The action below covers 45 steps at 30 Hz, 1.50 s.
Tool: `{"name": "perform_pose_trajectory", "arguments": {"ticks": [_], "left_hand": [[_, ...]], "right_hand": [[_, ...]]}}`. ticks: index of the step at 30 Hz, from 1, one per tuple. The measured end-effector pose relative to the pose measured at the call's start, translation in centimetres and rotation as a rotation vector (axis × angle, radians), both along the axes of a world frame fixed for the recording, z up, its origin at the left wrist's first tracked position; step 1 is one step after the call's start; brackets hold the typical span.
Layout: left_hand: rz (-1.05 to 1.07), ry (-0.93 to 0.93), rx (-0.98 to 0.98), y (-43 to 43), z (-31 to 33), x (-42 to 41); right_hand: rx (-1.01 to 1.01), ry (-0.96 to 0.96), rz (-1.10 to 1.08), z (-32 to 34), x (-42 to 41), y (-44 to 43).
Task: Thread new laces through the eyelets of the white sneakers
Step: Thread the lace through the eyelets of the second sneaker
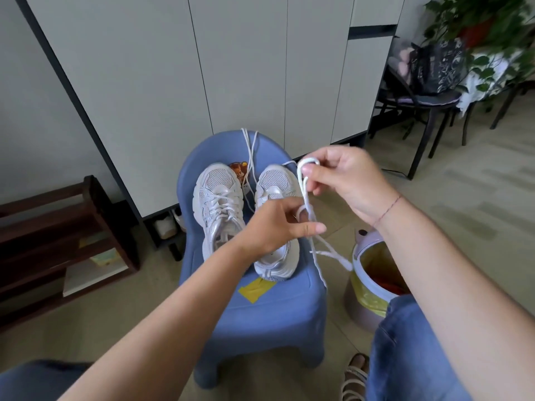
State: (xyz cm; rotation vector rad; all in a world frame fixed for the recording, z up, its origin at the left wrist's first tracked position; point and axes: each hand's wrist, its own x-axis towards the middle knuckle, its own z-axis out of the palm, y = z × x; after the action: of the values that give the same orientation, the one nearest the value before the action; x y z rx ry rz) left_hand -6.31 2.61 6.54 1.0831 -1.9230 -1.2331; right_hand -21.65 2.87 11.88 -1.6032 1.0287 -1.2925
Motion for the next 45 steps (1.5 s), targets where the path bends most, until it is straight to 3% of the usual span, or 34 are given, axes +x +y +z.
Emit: {"name": "perform_pose_trajectory", "arguments": {"ticks": [3, 7, 9, 13, 17, 22, 26, 29, 34, 37, 40, 42, 45], "left_hand": [[-0.030, 0.096, 0.100, 0.6, -0.6, -0.8], [0.116, 0.077, 0.087, 0.4, -0.7, -0.3], [0.208, 0.142, 0.086, -0.1, -0.2, 0.4], [0.296, 0.216, 0.031, -0.8, 1.7, 1.6], [0.286, 0.183, -0.049, -1.3, 3.6, 1.6], [0.217, 0.186, -0.104, -1.3, 5.5, 0.9], [0.177, 0.307, -0.070, -0.9, 6.3, 0.6], [0.201, 0.344, -0.034, -0.9, 5.8, 1.6], [0.350, 0.210, 0.038, -1.9, 2.8, 4.8], [0.357, 0.022, 0.105, -2.4, 0.3, 5.6], [0.265, -0.193, 0.102, -2.5, -1.2, 5.4], [0.237, -0.242, 0.049, -2.4, -1.4, 4.8], [0.112, -0.069, -0.007, -1.6, -0.9, 3.1]], "right_hand": [[-0.024, -0.101, 0.005, 1.4, 0.7, -0.4], [-0.010, -0.193, -0.058, 1.3, -0.2, -0.4], [0.056, -0.060, -0.138, -0.1, -1.5, -0.1], [0.350, 0.462, -0.118, -4.5, -3.4, 0.7], [0.433, 0.617, -0.006, -6.7, -2.7, 1.2], [0.258, 0.438, 0.078, -5.7, -0.5, 0.9], [0.234, 0.254, 0.093, -6.1, 0.3, 0.4], [0.236, 0.232, 0.075, -6.6, -0.5, 0.7], [0.264, 0.104, 0.076, -6.7, -2.4, 1.0], [0.254, 0.004, 0.056, -6.3, -2.4, 0.7], [0.196, 0.072, 0.013, -5.6, -1.6, 0.2], [0.138, 0.186, -0.023, -4.9, -1.0, -0.3], [0.079, 0.299, -0.028, -3.9, 0.2, -1.0]]}}
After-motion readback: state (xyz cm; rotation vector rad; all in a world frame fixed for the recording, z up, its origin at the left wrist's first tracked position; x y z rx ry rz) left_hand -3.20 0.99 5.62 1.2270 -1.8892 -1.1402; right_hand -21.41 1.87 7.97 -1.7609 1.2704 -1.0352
